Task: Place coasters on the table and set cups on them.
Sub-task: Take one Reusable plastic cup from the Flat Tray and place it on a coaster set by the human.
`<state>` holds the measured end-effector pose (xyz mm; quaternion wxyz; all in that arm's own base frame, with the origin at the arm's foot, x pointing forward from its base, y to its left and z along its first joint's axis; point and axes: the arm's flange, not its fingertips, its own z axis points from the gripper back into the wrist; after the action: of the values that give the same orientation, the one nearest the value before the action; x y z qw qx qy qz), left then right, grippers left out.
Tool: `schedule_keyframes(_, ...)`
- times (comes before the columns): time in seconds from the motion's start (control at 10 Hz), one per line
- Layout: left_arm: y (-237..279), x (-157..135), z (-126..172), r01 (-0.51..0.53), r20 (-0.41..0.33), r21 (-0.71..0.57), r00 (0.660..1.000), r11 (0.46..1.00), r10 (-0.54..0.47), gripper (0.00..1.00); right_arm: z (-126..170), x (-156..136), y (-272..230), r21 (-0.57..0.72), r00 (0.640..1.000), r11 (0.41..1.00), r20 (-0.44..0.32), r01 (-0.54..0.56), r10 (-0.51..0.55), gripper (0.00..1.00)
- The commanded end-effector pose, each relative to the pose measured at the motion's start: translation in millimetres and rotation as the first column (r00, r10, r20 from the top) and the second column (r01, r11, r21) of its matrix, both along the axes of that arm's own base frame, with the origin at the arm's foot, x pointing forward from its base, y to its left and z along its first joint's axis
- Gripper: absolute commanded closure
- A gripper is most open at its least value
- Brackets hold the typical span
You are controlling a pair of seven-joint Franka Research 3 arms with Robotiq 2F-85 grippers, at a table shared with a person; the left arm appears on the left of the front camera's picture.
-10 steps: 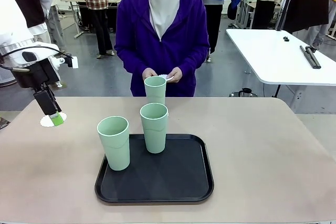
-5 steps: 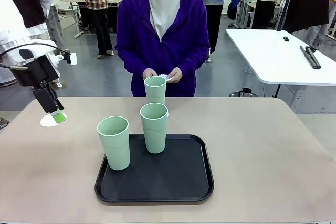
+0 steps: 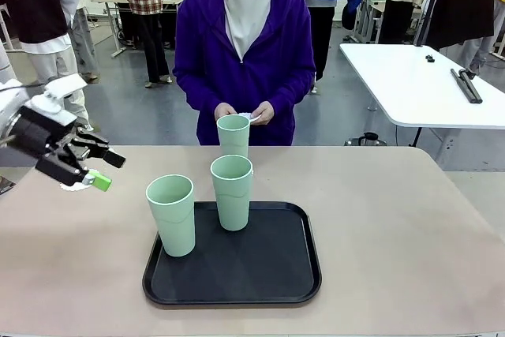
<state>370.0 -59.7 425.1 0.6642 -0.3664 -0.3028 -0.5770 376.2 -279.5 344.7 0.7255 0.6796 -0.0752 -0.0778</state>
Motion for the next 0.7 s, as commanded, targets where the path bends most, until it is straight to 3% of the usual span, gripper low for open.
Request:
schedule_keyframes(0.0, 16, -1, -31, 0.155, 0.105, -0.148, 0.985, 0.977, -0.14, 0.0, 1, 0, -1, 0.004, 1.0, 1.0, 0.001, -0.001, 0.001, 0.0)
schedule_keyframes(0.1, 22, -6, -43, 0.176, 0.185, -0.168, 0.972, 0.97, -0.144, 0.0, 1, 0, -1, 0.004, 1.0, 1.0, 0.001, -0.001, 0.001, 0.0)
schedule_keyframes(0.2, 29, -6, -54, 0.201, 0.201, -0.199, 0.966, 0.959, -0.161, 0.0, 1, 0, -1, 0.004, 1.0, 1.0, 0.001, -0.001, 0.001, 0.0)
schedule_keyframes(0.5, 28, 9, -89, 0.139, 0.132, -0.189, 0.985, 0.972, -0.115, 0.0, 1, 0, -1, 0.004, 1.0, 1.0, 0.001, -0.001, 0.001, 0.0)
schedule_keyframes(0.6, 24, 14, -104, 0.113, 0.072, -0.204, 0.992, 0.972, -0.101, 0.0, 1, 0, -1, 0.004, 1.0, 1.0, 0.001, -0.001, 0.001, 0.0)
